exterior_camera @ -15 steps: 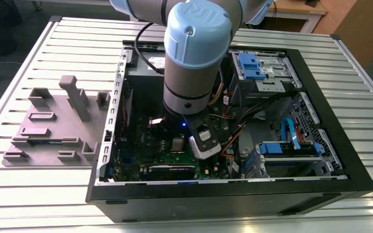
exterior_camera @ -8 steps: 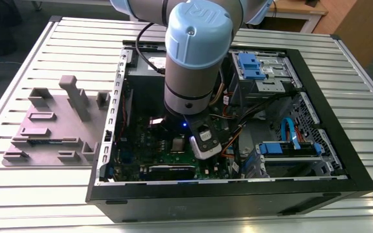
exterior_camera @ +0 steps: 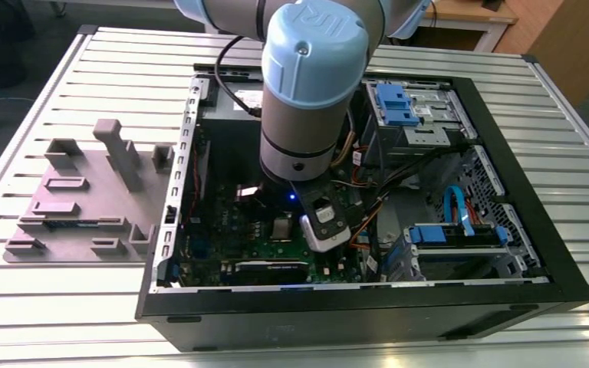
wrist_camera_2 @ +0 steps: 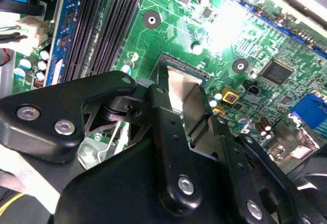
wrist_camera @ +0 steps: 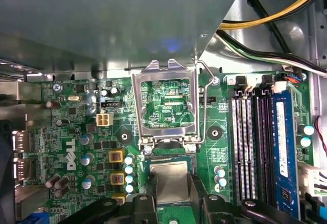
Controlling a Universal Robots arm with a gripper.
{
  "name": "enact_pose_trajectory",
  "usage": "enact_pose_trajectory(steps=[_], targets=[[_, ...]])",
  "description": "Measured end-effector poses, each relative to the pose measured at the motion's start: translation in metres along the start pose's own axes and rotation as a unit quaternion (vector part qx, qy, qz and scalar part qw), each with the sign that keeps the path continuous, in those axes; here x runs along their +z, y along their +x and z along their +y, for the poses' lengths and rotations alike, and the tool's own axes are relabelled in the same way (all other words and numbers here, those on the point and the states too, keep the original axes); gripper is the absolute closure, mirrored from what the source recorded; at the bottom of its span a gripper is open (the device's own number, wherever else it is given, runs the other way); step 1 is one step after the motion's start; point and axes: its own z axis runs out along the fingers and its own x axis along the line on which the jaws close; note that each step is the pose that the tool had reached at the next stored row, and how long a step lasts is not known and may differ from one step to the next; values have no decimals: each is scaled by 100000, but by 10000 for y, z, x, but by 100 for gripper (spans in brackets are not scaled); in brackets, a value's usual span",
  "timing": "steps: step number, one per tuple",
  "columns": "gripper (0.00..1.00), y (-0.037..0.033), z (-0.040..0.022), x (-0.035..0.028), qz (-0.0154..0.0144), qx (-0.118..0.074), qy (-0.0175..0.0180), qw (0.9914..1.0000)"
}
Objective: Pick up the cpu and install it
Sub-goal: 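Place the cpu into insertion slot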
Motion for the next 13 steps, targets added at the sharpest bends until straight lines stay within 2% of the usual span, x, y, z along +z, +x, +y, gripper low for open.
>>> enact_pose_trajectory(steps=[5, 13], targets=[[61, 0, 2, -33, -4, -1, -13, 100000], [61, 37, 16, -16, 6, -140, 23, 100000]])
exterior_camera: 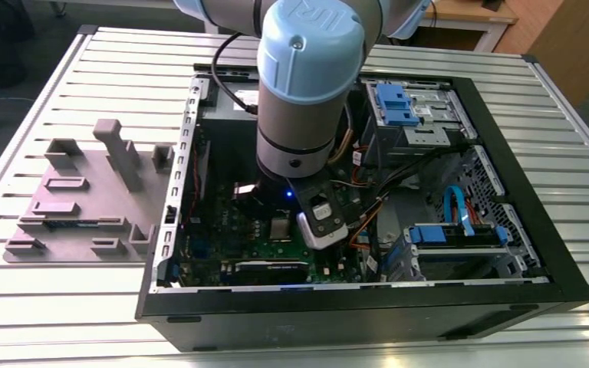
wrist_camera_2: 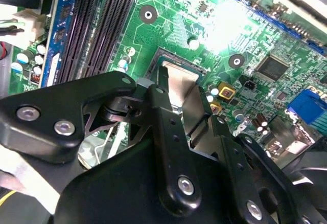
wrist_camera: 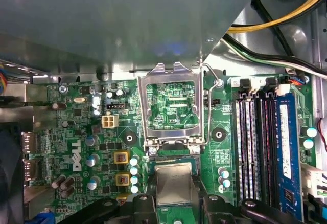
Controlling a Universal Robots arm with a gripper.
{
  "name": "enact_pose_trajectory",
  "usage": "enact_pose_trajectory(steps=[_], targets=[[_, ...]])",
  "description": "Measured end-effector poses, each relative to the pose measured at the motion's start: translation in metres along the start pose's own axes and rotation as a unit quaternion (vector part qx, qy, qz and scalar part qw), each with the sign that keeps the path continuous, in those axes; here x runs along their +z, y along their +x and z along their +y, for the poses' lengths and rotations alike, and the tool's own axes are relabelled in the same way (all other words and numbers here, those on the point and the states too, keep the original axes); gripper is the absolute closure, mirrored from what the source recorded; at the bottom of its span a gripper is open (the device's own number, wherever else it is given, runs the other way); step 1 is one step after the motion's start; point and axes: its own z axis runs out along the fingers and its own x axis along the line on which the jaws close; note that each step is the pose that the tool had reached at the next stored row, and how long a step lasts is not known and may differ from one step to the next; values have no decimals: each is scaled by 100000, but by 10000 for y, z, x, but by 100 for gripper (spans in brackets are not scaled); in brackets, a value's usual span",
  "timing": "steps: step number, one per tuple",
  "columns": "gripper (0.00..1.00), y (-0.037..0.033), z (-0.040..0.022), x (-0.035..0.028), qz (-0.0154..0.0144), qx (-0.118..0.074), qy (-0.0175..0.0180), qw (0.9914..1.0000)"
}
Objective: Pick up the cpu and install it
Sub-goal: 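Place the cpu into insertion slot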
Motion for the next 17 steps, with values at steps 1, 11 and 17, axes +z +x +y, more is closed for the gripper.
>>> enact_pose_trajectory(steps=[1, 11, 17], targets=[[61, 0, 0, 4, -7, 0, 4, 100000], [54, 0, 0, 13, -8, 4, 8, 100000], [54, 0, 1, 25, 63, -2035, 67, 99979]])
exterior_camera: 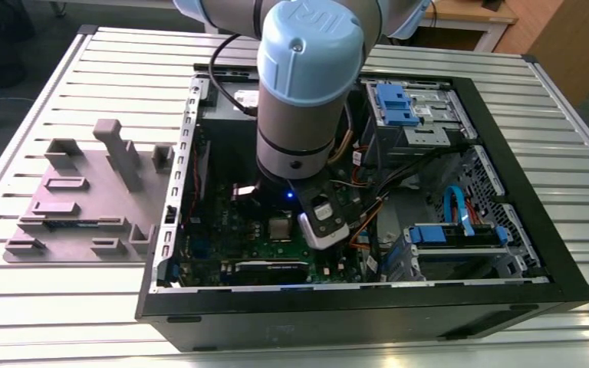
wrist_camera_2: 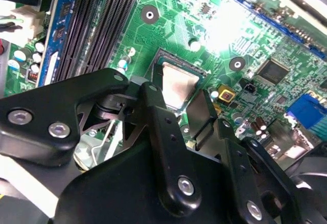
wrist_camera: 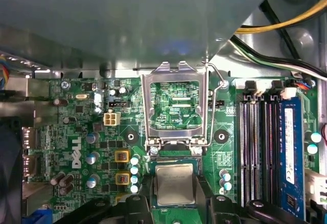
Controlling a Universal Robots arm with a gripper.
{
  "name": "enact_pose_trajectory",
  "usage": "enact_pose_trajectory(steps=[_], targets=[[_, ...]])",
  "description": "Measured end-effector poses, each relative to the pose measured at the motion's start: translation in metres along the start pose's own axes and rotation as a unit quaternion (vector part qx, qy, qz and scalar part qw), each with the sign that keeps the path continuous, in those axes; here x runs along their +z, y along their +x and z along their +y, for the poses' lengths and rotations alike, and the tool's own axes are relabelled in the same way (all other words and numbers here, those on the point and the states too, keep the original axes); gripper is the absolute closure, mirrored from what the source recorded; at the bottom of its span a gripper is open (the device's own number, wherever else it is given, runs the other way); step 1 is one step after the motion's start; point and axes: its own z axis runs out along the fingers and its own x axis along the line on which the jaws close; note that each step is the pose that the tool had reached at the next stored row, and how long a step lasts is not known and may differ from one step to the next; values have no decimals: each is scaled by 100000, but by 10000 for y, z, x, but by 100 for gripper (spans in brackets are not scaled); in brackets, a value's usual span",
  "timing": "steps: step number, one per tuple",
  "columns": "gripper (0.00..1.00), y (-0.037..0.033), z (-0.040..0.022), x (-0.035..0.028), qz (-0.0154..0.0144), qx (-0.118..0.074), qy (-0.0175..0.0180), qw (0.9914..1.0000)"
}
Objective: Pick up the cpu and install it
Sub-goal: 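Place the cpu into insertion slot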
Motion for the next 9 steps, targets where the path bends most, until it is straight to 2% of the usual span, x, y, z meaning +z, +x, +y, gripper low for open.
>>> enact_pose_trajectory(steps=[9], targets=[[54, -1, -1, 33, 38, -973, 26, 99995]])
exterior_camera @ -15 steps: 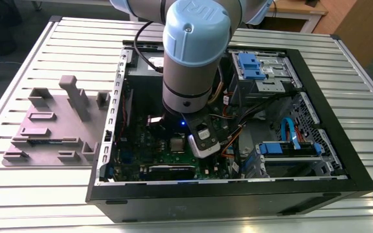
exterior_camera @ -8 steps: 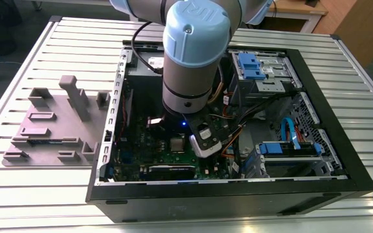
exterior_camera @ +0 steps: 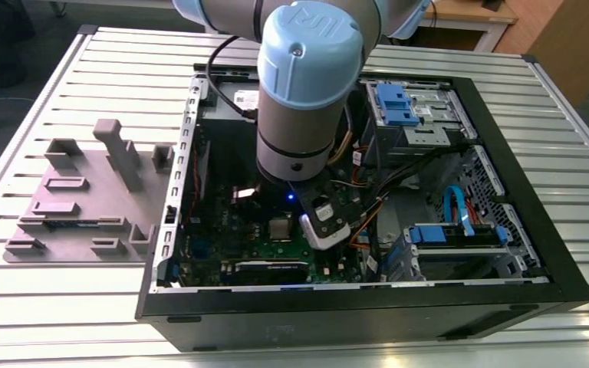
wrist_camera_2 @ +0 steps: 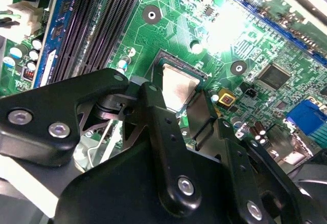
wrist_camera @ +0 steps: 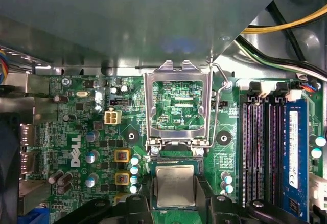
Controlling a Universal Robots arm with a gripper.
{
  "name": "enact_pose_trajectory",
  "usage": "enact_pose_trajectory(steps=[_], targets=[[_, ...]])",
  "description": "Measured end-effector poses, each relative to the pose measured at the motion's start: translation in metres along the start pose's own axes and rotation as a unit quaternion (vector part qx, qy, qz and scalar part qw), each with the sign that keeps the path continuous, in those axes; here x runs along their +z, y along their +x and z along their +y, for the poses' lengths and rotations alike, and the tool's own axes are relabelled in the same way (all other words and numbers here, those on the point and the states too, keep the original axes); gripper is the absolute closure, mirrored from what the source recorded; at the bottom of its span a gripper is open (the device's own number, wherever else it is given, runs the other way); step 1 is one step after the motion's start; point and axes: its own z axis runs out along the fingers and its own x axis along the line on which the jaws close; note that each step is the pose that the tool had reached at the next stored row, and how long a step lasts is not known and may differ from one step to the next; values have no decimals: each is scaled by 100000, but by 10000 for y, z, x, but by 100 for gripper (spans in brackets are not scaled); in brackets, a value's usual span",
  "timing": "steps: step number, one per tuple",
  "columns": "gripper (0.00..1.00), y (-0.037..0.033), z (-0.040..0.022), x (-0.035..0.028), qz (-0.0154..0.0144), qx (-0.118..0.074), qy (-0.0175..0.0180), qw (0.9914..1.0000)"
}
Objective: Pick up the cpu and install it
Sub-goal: 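Place the cpu into insertion slot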
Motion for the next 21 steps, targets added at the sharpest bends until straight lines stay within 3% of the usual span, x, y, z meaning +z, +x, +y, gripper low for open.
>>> enact_pose_trajectory(steps=[21], targets=[[54, -1, 0, -6, 16, -606, -2, 99998]])
